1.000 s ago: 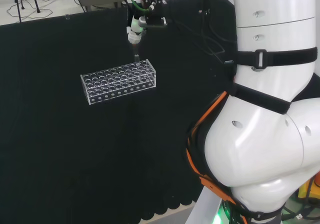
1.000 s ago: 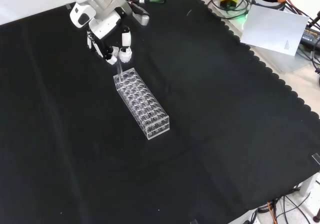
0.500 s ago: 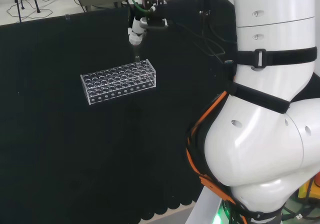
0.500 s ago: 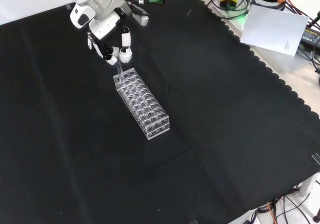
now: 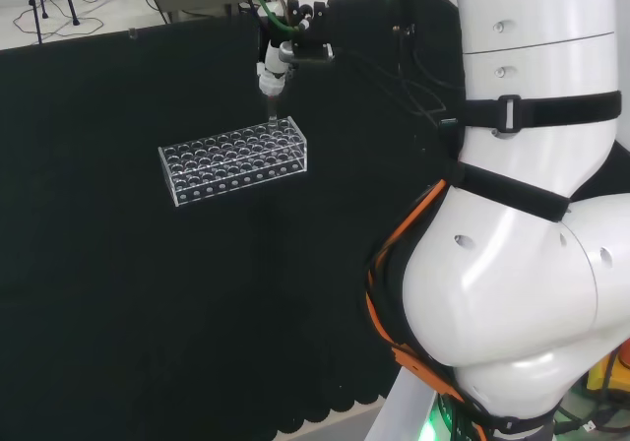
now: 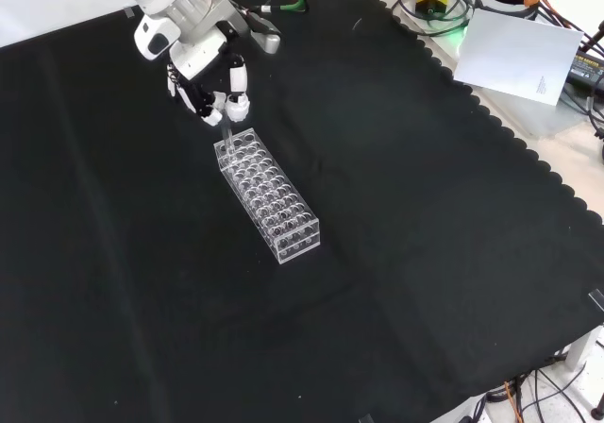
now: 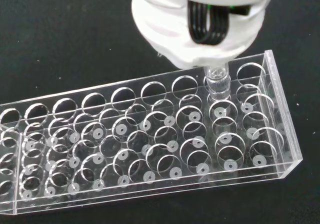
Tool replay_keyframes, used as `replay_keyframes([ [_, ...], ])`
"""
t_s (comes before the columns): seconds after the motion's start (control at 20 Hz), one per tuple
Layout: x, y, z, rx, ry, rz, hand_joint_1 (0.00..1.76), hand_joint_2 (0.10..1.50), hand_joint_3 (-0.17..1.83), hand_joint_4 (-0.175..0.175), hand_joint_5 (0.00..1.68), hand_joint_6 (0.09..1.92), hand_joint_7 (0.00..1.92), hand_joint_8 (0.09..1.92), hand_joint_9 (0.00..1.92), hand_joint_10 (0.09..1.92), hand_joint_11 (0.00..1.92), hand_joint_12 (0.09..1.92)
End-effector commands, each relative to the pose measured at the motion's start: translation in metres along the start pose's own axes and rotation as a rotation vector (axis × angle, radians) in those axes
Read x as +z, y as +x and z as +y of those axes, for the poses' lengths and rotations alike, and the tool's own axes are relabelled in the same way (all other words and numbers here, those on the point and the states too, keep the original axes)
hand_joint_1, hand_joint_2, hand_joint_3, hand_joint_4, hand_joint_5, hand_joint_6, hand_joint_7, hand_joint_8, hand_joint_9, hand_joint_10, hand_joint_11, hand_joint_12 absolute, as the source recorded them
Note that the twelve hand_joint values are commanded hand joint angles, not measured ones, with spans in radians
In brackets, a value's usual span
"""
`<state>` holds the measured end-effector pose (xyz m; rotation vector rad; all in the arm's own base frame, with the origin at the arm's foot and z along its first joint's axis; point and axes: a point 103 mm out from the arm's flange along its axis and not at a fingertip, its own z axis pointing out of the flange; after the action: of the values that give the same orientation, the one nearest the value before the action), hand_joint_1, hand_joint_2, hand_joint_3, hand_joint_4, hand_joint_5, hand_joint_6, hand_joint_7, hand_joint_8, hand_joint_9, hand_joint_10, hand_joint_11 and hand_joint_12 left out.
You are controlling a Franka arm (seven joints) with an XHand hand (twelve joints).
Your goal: Put the test tube back in the rack.
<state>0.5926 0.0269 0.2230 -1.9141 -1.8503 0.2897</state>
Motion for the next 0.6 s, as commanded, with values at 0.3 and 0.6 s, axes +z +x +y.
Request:
replay_keyframes([
  [0.3, 0.0015, -0.0058, 0.0063, 0.016, 0.018, -0.005, 1.42, 0.88, 0.14, -0.175, 1.32, 0.42, 1.67, 0.58, 1.33, 0.45, 0.81, 1.22],
  [0.6, 0.0027, -0.0074, 0.0109, 0.024, 0.034, -0.014, 1.42, 0.89, 0.14, -0.175, 1.32, 0.42, 1.67, 0.58, 1.33, 0.45, 0.81, 1.22],
])
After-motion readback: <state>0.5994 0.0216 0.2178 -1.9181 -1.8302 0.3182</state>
